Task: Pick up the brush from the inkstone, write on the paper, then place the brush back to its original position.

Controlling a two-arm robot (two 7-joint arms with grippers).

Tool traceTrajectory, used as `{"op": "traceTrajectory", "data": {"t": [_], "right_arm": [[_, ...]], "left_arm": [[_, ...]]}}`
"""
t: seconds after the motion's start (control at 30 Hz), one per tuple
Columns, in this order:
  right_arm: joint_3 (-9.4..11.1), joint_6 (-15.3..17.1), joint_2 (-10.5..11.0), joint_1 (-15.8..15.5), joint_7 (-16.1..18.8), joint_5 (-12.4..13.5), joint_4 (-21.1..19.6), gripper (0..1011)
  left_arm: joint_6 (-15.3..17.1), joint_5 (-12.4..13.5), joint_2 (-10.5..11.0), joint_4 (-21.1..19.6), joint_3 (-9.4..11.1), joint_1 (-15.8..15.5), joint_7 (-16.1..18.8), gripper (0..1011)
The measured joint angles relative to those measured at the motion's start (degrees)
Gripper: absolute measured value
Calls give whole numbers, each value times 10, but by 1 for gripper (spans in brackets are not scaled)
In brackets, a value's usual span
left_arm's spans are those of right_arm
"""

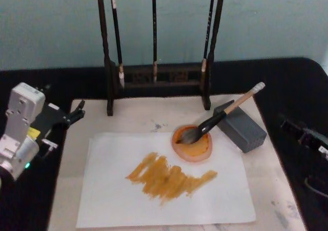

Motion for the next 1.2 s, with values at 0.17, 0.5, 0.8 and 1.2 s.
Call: {"op": "traceTrajectory", "data": {"t": [0.17,0.5,0.8,1.2], "right_arm": [[2,21,-26,23,9,65,24,1000],[-29,41,-58,88,-4,110,78,1000],[-54,38,-91,151,-16,134,144,1000],[-78,22,-124,212,-21,157,227,1000]], "left_arm": [[0,0,0,0,0,0,0,1010],[0,0,0,0,0,0,0,1010],[0,0,0,0,0,0,0,1010],[0,0,0,0,0,0,0,1010]]}}
